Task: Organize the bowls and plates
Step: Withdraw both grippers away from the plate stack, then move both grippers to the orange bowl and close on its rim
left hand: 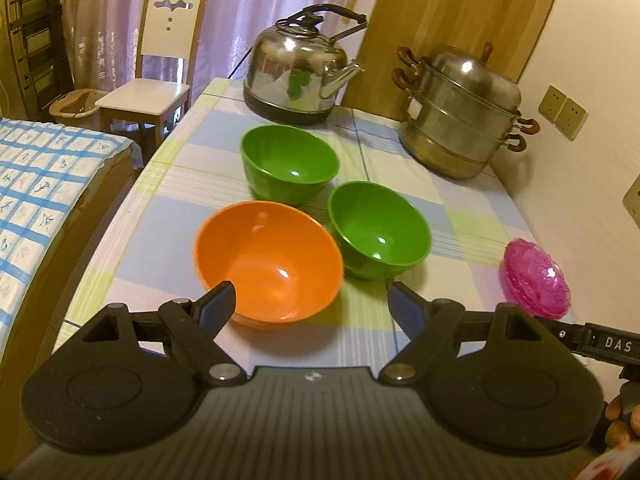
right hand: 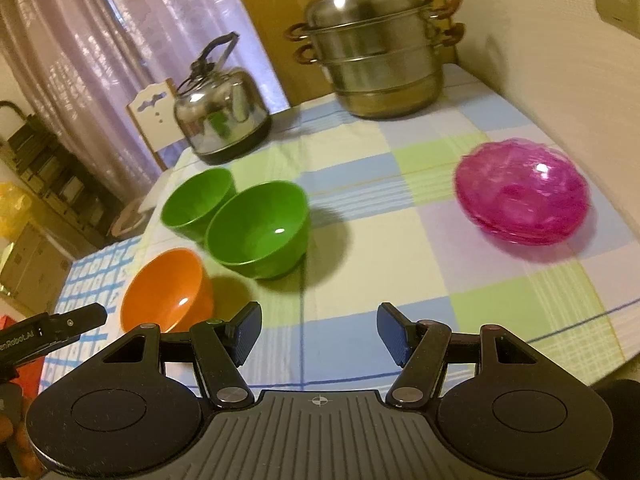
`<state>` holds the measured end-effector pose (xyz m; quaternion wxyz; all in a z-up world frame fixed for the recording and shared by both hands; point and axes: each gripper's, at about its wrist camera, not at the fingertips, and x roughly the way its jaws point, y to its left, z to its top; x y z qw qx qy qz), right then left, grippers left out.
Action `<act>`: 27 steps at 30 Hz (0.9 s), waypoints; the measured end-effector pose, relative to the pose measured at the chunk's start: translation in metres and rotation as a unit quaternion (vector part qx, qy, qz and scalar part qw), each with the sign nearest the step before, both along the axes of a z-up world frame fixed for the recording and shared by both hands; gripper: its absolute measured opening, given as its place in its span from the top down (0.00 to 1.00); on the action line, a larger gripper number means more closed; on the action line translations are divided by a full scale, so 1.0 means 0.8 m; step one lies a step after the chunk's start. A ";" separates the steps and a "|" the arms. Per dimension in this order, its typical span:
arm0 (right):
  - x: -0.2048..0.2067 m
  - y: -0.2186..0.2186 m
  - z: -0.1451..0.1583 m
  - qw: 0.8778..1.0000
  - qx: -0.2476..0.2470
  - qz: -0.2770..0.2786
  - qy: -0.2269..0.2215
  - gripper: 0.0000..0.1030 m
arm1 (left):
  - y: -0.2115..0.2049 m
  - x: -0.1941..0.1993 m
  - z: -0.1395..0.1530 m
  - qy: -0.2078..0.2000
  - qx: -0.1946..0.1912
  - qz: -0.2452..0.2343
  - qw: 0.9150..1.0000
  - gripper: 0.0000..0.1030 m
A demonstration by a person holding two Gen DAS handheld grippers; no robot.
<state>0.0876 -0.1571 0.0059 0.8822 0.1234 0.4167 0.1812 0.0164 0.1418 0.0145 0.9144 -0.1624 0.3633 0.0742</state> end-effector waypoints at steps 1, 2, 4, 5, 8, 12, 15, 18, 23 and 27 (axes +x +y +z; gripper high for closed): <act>0.001 0.005 -0.001 1.000 0.000 0.004 0.000 0.38 | 0.006 0.001 -0.001 0.001 0.000 0.002 1.000 0.21; 0.003 0.013 -0.002 1.000 -0.001 0.010 -0.001 0.38 | 0.013 0.001 -0.001 0.001 -0.001 0.005 1.000 0.21; 0.006 0.027 -0.005 1.000 -0.004 0.021 -0.002 0.38 | 0.024 0.001 -0.004 0.000 -0.006 0.009 1.000 0.21; 0.007 0.035 -0.006 1.000 -0.006 0.028 -0.005 0.38 | 0.030 0.002 -0.005 0.001 -0.006 0.011 1.000 0.21; 0.013 0.061 -0.012 0.998 -0.008 0.053 -0.019 0.38 | 0.046 0.005 -0.011 0.003 -0.004 0.016 1.000 0.21; 0.020 0.092 -0.022 0.997 -0.022 0.074 -0.027 0.38 | 0.065 0.011 -0.021 0.011 0.002 0.021 1.000 0.21; 0.029 0.115 -0.029 0.995 -0.022 0.090 -0.027 0.38 | 0.078 0.021 -0.032 0.019 0.003 0.020 1.000 0.21; 0.043 0.133 -0.039 0.995 -0.019 0.097 -0.016 0.38 | 0.090 0.033 -0.044 0.024 -0.003 0.017 1.000 0.21; 0.063 0.161 -0.054 0.994 -0.023 0.105 -0.001 0.38 | 0.103 0.056 -0.060 0.032 -0.012 0.007 0.999 0.21; 0.075 0.181 -0.063 0.994 -0.031 0.109 0.003 0.38 | 0.110 0.070 -0.075 0.043 -0.015 0.002 0.999 0.21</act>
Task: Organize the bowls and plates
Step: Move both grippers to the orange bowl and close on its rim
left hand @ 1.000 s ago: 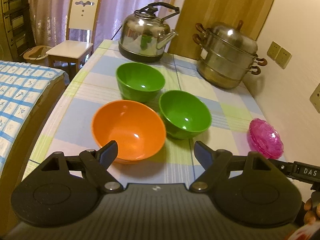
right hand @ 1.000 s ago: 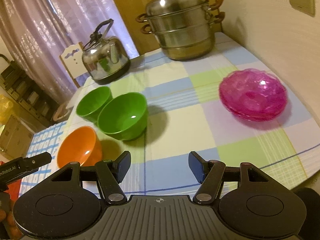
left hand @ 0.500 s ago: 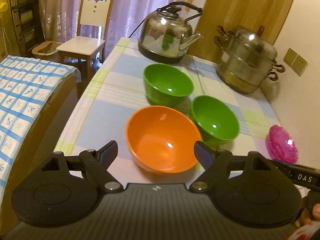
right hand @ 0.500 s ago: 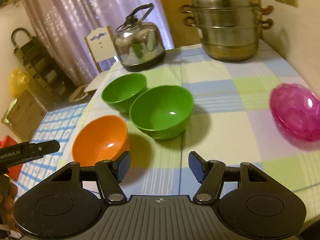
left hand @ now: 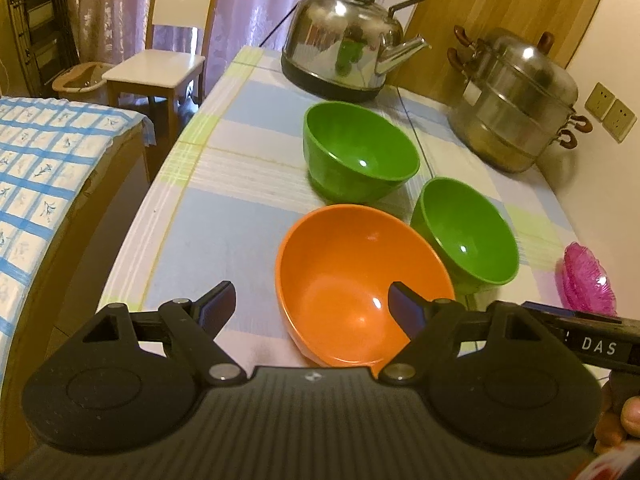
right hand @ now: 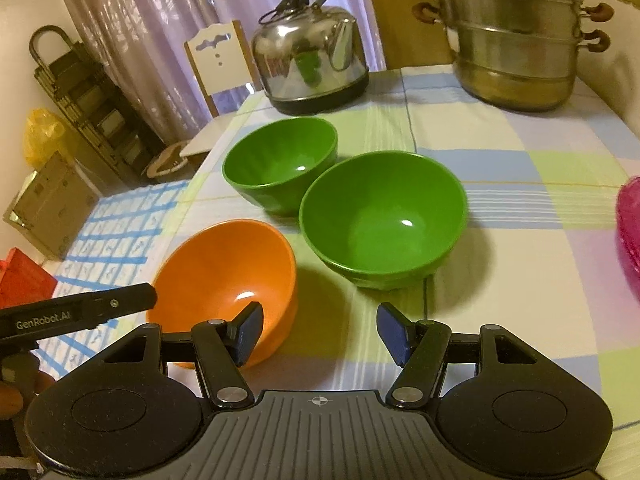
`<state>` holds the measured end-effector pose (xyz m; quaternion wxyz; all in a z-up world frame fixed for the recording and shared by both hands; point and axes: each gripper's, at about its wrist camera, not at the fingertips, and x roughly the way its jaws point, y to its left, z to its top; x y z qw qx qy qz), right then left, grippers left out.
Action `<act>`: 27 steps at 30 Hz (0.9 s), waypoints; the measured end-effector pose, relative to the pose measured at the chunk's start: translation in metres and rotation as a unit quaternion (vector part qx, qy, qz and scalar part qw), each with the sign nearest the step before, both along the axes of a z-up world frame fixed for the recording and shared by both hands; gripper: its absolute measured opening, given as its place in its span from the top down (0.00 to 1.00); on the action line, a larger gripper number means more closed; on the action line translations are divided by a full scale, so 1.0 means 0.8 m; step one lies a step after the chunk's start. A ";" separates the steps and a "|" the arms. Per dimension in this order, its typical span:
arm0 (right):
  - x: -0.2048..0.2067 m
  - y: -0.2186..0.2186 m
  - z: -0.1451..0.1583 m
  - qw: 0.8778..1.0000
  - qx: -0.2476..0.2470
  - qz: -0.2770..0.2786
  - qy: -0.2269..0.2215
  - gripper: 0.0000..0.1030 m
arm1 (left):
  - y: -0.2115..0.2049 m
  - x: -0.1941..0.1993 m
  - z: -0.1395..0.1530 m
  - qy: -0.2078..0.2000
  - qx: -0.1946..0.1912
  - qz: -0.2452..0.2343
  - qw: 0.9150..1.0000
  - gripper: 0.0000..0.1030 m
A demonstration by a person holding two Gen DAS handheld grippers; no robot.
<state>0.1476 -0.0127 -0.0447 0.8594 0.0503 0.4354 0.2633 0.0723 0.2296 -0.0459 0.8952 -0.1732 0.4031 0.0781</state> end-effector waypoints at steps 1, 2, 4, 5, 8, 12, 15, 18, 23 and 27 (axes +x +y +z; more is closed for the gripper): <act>0.003 0.005 -0.002 1.000 -0.001 0.002 0.001 0.38 | 0.001 0.003 -0.003 0.002 0.000 -0.001 1.000 0.21; 0.005 0.009 -0.005 1.000 -0.003 0.004 0.002 0.38 | 0.002 0.007 -0.007 0.004 0.000 -0.003 1.000 0.22; 0.009 0.016 -0.010 1.000 -0.007 0.006 0.004 0.39 | 0.003 0.012 -0.011 0.005 0.000 -0.005 1.000 0.24; 0.012 0.020 -0.012 1.000 -0.009 0.007 0.006 0.40 | 0.003 0.014 -0.013 0.004 -0.001 -0.006 1.000 0.28; 0.018 0.029 -0.021 1.000 -0.014 0.011 0.013 0.49 | 0.005 0.020 -0.018 0.005 -0.002 -0.009 1.000 0.37; 0.024 0.039 -0.031 0.999 -0.019 0.018 0.021 0.58 | 0.007 0.025 -0.025 0.010 -0.002 -0.010 1.000 0.43; 0.029 0.044 -0.036 0.999 -0.020 0.019 0.027 0.63 | 0.008 0.028 -0.030 0.013 -0.002 -0.010 1.000 0.51; 0.032 0.048 -0.040 0.999 -0.021 0.020 0.033 0.68 | 0.007 0.030 -0.032 0.015 -0.003 -0.012 1.000 0.60; 0.034 0.051 -0.042 0.999 -0.017 0.021 0.039 0.74 | 0.009 0.033 -0.035 0.017 -0.002 -0.010 1.000 0.68; 0.035 0.053 -0.043 0.999 -0.013 0.022 0.045 0.79 | 0.010 0.033 -0.035 0.018 0.000 -0.009 1.000 0.73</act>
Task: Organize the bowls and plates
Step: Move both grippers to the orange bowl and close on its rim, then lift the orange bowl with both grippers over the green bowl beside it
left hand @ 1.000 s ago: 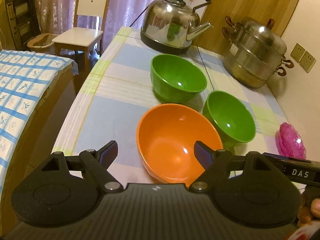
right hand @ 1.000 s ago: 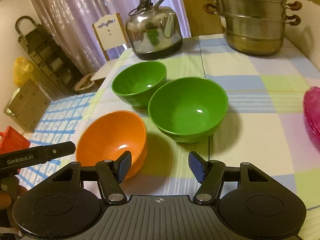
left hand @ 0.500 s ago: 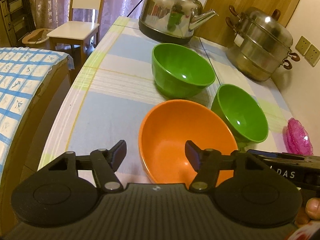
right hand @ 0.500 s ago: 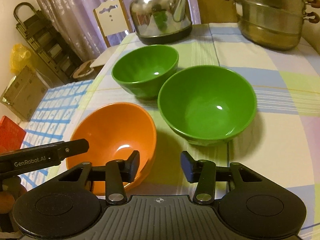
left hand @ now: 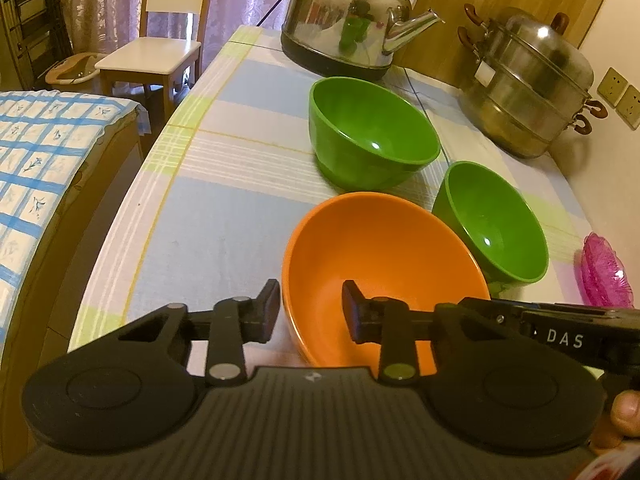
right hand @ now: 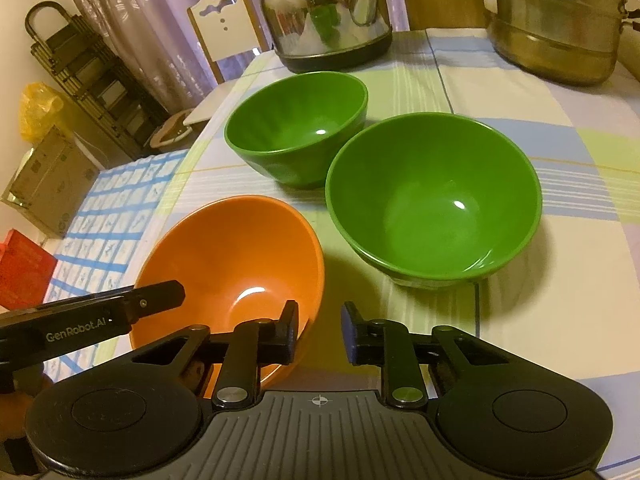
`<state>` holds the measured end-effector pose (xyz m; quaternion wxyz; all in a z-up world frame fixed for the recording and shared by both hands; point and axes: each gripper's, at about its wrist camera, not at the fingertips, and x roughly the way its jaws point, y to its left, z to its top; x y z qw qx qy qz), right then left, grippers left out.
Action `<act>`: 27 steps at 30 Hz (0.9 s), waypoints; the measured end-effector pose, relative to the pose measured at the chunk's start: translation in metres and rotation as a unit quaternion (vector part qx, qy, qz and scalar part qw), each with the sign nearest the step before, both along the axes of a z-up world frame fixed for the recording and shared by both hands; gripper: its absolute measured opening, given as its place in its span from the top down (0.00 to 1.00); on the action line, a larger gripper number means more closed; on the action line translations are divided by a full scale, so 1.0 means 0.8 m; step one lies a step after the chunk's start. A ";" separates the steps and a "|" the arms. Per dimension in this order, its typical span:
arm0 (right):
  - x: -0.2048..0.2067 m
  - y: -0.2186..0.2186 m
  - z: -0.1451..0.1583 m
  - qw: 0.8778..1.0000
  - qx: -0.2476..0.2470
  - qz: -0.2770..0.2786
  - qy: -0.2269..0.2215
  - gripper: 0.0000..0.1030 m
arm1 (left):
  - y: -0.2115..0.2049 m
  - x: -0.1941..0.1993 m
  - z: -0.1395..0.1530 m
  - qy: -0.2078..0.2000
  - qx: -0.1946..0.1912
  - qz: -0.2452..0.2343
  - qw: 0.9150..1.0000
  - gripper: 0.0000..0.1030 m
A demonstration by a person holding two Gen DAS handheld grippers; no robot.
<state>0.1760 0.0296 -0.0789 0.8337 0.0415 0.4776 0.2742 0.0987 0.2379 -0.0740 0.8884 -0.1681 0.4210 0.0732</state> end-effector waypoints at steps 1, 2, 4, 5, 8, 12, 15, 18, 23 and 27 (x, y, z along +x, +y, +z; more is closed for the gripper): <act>0.000 0.001 0.000 1.000 0.000 0.000 0.000 0.80 | 0.000 0.000 0.000 0.000 0.002 0.001 1.000 0.75; 0.000 0.002 0.000 1.000 0.001 0.000 0.001 0.81 | 0.000 0.000 0.000 0.001 0.004 0.002 1.000 0.77; 0.000 0.002 0.001 1.000 0.004 0.000 0.004 0.85 | 0.000 -0.001 0.000 0.001 0.005 0.005 1.000 0.80; -0.001 0.003 0.001 1.000 0.005 0.001 0.004 0.86 | 0.001 -0.002 0.000 0.001 0.005 0.007 1.000 0.82; -0.002 0.006 0.002 1.000 0.002 0.002 0.002 0.87 | 0.002 -0.002 0.000 0.005 0.008 0.010 1.000 0.85; -0.001 0.004 0.002 1.000 0.007 0.000 0.008 0.88 | 0.000 -0.004 0.001 0.010 0.014 0.011 1.000 0.89; -0.003 0.001 0.003 1.000 0.008 -0.005 0.011 0.88 | -0.002 -0.006 0.003 0.010 0.013 0.011 1.000 0.90; -0.007 -0.003 0.006 1.000 0.011 -0.008 0.011 0.88 | -0.004 -0.009 0.007 0.008 0.013 0.013 1.000 0.90; -0.014 -0.008 0.018 1.000 0.021 -0.007 0.005 0.88 | -0.007 -0.016 0.021 -0.002 0.016 0.016 1.000 0.90; -0.021 -0.014 0.031 1.000 0.027 -0.009 -0.004 0.88 | -0.012 -0.023 0.036 -0.009 0.019 0.016 1.000 0.90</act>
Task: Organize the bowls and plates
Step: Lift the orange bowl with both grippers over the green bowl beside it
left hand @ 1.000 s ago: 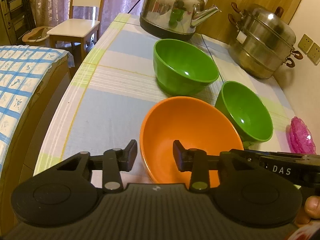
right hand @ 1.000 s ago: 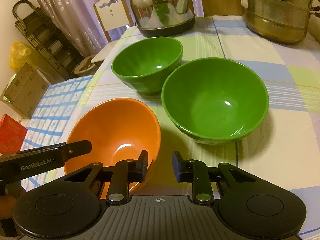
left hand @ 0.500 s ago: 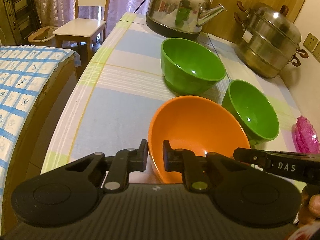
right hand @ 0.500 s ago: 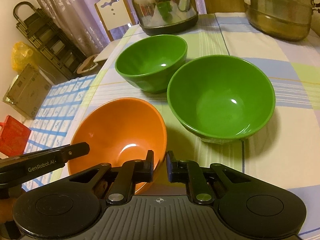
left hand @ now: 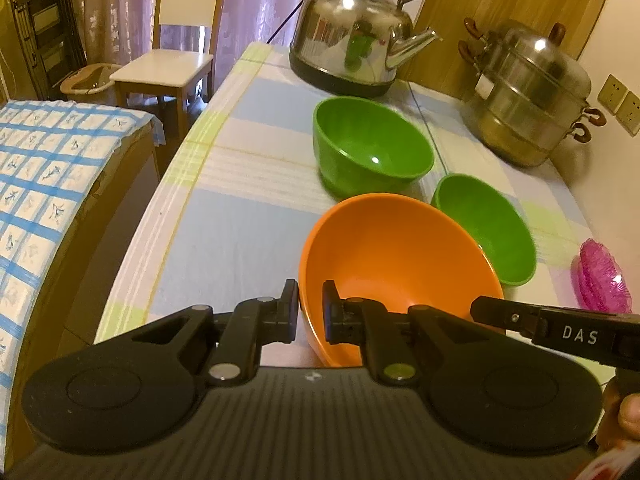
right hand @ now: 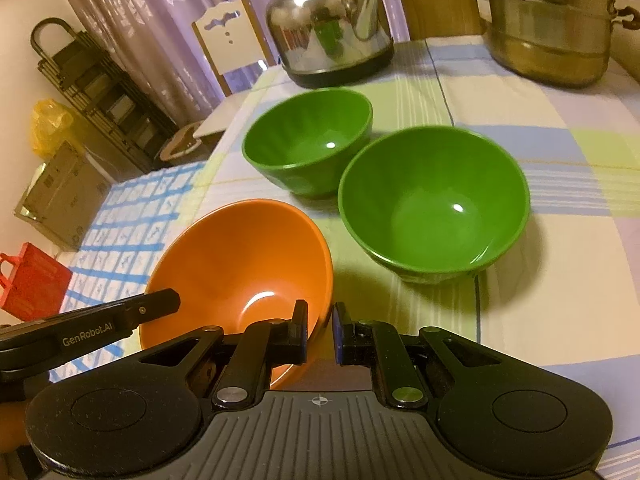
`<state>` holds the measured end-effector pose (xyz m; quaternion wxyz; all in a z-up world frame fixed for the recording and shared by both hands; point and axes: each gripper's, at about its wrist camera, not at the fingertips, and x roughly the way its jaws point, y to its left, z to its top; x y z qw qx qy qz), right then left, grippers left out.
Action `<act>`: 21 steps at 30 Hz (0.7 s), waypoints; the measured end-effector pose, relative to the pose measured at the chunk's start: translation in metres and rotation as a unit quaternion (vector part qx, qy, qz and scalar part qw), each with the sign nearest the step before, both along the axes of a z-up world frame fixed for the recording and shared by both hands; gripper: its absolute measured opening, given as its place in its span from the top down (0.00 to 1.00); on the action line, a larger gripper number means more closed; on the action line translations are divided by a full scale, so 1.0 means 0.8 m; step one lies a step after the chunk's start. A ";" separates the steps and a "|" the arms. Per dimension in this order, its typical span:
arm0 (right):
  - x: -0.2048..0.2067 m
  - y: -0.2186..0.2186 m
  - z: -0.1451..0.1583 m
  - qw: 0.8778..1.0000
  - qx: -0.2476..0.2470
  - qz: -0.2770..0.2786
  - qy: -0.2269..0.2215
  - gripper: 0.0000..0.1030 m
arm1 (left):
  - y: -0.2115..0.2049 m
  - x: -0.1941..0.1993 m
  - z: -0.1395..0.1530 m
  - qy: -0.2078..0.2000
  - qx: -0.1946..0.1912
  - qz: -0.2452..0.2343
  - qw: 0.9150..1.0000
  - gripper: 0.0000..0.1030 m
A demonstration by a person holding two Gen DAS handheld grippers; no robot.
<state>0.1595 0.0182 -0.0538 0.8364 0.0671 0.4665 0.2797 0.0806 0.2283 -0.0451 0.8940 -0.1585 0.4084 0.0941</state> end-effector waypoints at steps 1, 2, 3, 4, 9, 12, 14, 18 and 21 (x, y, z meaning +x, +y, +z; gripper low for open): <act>-0.002 0.000 0.004 1.000 0.002 -0.001 -0.002 0.88 | -0.001 -0.001 0.004 -0.002 0.000 0.000 1.000 0.90; -0.003 -0.003 0.008 1.000 0.004 -0.002 -0.005 0.88 | -0.003 -0.002 0.008 -0.004 -0.002 -0.001 1.000 0.90; -0.005 -0.005 0.012 1.000 0.006 -0.003 -0.007 0.88 | -0.004 -0.003 0.013 -0.007 -0.002 -0.001 1.000 0.90; -0.007 -0.007 0.016 1.000 0.008 -0.005 -0.009 0.88 | -0.006 -0.003 0.016 -0.009 -0.001 -0.003 1.000 0.90; -0.012 -0.019 0.034 1.000 0.014 -0.015 -0.017 0.88 | -0.020 -0.002 0.037 -0.021 0.004 -0.013 1.000 0.90; -0.016 -0.029 0.046 0.999 0.017 -0.022 -0.024 0.88 | -0.029 0.003 0.048 -0.029 0.004 -0.018 0.999 0.90; -0.016 -0.037 0.054 0.999 0.017 -0.028 -0.029 0.88 | -0.037 0.007 0.053 -0.033 0.004 -0.023 0.999 0.90; -0.013 -0.055 0.064 0.998 0.017 -0.042 -0.035 0.88 | -0.054 0.018 0.062 -0.041 0.001 -0.035 0.999 0.90; -0.008 -0.069 0.070 0.998 0.016 -0.054 -0.040 0.88 | -0.067 0.033 0.067 -0.047 0.001 -0.046 0.998 0.90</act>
